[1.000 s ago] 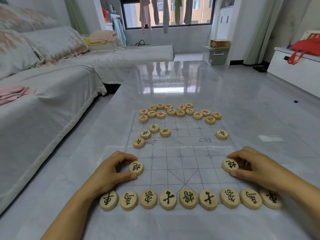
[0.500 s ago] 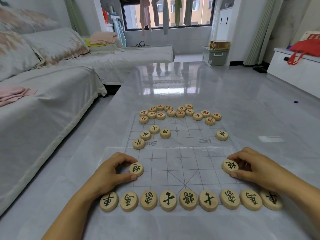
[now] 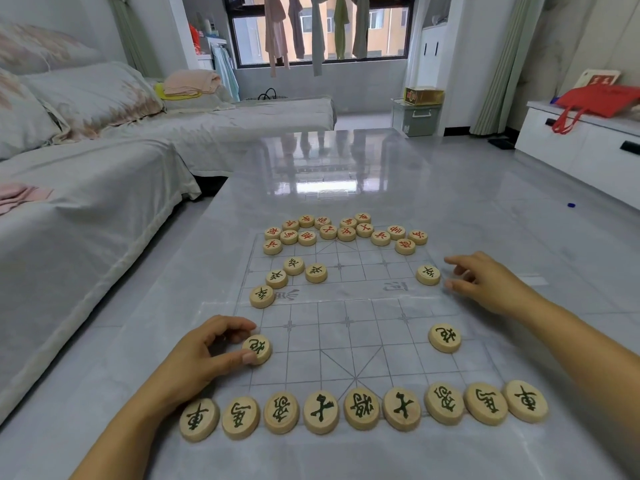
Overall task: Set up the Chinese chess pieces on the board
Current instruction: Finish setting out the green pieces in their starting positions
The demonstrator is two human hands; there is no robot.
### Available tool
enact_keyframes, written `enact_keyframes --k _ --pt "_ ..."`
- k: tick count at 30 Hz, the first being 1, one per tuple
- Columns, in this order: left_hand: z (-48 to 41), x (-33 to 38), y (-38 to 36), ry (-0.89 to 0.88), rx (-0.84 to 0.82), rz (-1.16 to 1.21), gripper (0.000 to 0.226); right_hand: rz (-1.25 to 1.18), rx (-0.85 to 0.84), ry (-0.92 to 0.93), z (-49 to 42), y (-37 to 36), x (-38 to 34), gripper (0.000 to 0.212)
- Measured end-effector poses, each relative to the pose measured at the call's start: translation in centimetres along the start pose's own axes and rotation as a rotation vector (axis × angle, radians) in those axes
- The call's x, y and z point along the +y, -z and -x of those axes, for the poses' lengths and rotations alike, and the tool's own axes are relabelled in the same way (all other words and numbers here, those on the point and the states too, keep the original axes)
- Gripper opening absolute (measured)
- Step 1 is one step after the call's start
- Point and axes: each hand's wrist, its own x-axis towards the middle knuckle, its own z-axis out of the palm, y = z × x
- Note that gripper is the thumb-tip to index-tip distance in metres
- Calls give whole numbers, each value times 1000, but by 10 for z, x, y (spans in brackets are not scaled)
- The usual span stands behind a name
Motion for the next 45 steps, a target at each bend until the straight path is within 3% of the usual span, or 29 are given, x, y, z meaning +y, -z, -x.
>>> enact_keyframes --k 2,6,14,16,20,26,32,36,45 --pt "1 2 1 19 2 50 41 2 -26 11 -10 -2 -5 53" --pt "2 2 3 63 13 128 67 22 -46 26 -19 -4 -8 44" --pt "3 10 3 116 47 235 66 10 -10 -30 30 10 23 37" --pt "2 17 3 113 55 204 54 -5 -18 -7 39 6 25 36" --pt "-8 36 1 72 125 45 20 -60 19 5 45 1 24 38" --pt "-63 55 -39 -112 -35 -589 30 -45 18 42 47 -1 23 38" --pt "-116 56 -75 -135 -27 -1014 39 -61 6 44 49 -3 25 40" --pt "-118 60 -84 -144 -36 -980 32 -57 -6 54 47 -2 25 40" --pt "-88 96 -134 -102 -159 -554 38 -85 -34 47 48 0 24 39"
